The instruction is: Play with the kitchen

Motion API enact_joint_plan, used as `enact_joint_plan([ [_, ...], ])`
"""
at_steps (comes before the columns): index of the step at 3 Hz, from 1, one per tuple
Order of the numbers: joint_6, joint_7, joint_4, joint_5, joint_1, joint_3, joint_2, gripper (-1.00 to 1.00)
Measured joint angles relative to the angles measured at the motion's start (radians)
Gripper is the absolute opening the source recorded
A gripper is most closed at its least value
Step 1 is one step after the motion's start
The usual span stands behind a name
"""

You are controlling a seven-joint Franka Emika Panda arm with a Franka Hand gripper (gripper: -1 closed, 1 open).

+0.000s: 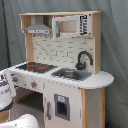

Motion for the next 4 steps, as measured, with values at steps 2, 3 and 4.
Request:
enact_joint_plan([
  [2,-0.055,-0.031,0.107,0.007,-0.068,0.026,0.0,1.0],
  [3,-0.106,-0.013,0.143,0.019,-0.093,0.035,0.001,1.0],
  [4,-0.107,-0.013,0.143,0.019,-0.093,0.035,0.001,-1.0],
])
